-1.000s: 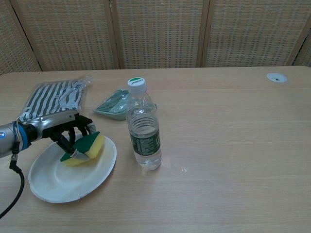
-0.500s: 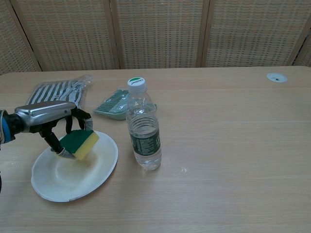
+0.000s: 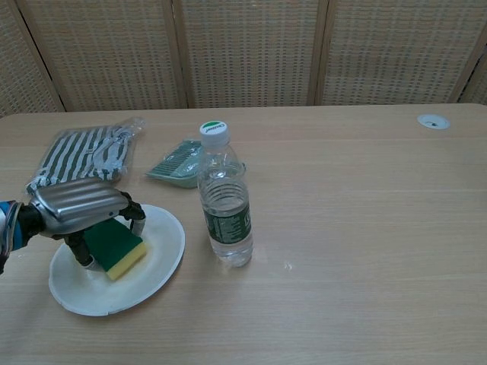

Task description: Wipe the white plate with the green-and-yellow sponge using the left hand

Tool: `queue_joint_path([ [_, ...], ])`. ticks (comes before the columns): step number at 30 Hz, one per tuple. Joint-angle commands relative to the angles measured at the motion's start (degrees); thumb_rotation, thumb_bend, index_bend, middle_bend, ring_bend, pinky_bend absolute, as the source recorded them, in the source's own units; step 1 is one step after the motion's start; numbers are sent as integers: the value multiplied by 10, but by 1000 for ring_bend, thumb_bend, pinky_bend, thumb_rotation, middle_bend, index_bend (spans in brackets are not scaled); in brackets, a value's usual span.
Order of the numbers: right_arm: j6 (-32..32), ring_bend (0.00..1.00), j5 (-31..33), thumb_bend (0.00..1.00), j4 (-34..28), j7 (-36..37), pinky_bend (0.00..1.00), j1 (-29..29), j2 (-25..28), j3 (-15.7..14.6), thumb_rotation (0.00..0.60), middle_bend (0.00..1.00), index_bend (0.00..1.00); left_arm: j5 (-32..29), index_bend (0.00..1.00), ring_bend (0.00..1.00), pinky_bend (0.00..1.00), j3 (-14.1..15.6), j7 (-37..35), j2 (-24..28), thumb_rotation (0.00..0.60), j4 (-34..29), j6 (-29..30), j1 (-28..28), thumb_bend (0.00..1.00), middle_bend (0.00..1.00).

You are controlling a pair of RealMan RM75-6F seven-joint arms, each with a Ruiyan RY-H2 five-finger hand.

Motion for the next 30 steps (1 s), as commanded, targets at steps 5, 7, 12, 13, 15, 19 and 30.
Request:
queue_joint_path([
  [5,0,0,0,0,1,0,0,0,-1,0,600,0,0,3,564,329,399,10,4,-32,600,36,-10,1,166,403],
  [7,0,0,0,0,1,0,0,0,0,0,600,0,0,4,564,329,399,11,5,-34,600,39,-11,1,167,403],
  [12,1,0,0,0,0,2,0,0,1,0,600,0,0,4,570,329,405,4,-4,-26,600,28,3,-2,170,403],
  [13,2,0,-1,0,0,2,0,-1,1,0,600,0,0,4,570,329,405,1,-7,-24,600,26,8,-3,171,403],
  [15,3,0,-2,0,-1,1,0,-1,1,0,600,0,0,4,570,329,405,-5,-9,-18,600,19,15,-7,170,403],
  [19,1,0,0,0,-1,1,0,-1,1,0,600,0,0,0,570,329,405,-19,-7,-10,600,3,19,-16,169,404],
  [30,-2,0,4,0,2,5,0,0,1,2,600,0,0,-24,570,329,405,-28,24,-41,600,21,-21,-30,169,404],
])
